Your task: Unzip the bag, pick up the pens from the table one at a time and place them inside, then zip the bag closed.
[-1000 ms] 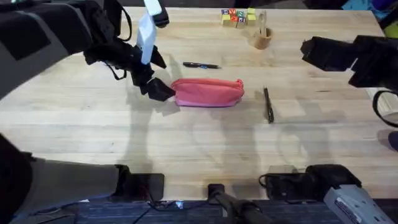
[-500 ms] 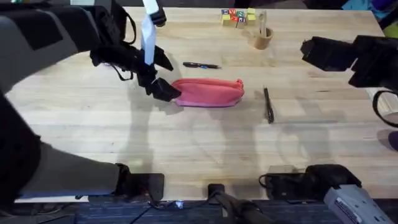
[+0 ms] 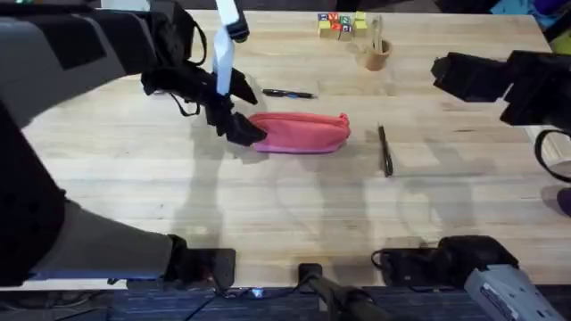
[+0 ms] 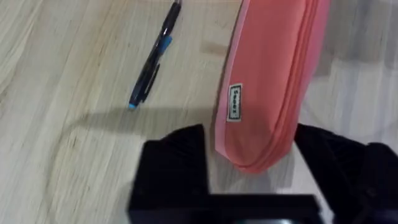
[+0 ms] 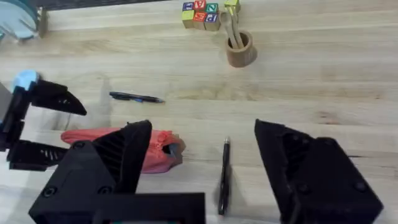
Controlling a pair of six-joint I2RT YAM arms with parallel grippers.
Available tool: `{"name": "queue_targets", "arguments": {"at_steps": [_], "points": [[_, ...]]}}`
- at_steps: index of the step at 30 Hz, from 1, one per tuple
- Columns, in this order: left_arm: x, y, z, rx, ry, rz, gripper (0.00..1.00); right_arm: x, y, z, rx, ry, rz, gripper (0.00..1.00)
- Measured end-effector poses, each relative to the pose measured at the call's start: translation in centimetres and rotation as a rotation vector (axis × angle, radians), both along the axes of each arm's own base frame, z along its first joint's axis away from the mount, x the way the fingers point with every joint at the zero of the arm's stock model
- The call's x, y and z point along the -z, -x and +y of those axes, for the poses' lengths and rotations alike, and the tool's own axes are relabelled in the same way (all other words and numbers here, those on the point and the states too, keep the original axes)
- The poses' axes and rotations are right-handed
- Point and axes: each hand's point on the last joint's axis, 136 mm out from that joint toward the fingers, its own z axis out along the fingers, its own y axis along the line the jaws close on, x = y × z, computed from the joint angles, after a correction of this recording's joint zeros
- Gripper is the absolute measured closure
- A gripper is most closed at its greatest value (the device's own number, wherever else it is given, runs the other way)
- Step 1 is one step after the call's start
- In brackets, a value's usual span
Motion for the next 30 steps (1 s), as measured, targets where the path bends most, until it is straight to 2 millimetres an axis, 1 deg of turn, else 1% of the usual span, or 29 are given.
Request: {"name": "queue_targets", "arguments": {"at_steps": [2, 7, 8, 9, 11, 21, 25, 30], "points": [[0.0, 0.1, -0.3, 0.008, 0.000, -0.001, 0.219, 0.0, 0.0, 0.0, 0.000, 0.000, 0.000, 0.005], [0.0, 0.4, -0.6, 0.019, -0.002, 0.006, 0.817, 0.0, 0.0, 0.0, 0.000, 0.000, 0.000, 0.005], [0.1, 0.3, -0.5, 0.022, -0.007, 0.000, 0.903, 0.0, 0.0, 0.0, 0.000, 0.000, 0.000, 0.005], [0.1, 0.3, -0.5, 0.022, -0.011, -0.002, 0.940, 0.0, 0.0, 0.0, 0.000, 0.000, 0.000, 0.005], [0.1, 0.3, -0.5, 0.021, -0.013, -0.002, 0.955, 0.0, 0.0, 0.0, 0.000, 0.000, 0.000, 0.005], [0.2, 0.3, -0.5, 0.021, -0.014, -0.002, 0.960, 0.0, 0.0, 0.2, -0.009, -0.006, 0.001, 0.005], [0.2, 0.3, -0.5, 0.021, -0.014, -0.002, 0.960, -0.1, 0.2, 0.9, -0.049, -0.029, 0.000, 0.005], [0.2, 0.3, -0.5, 0.021, -0.014, -0.002, 0.959, -0.4, 0.6, 2.7, -0.140, -0.082, 0.001, 0.005]]}}
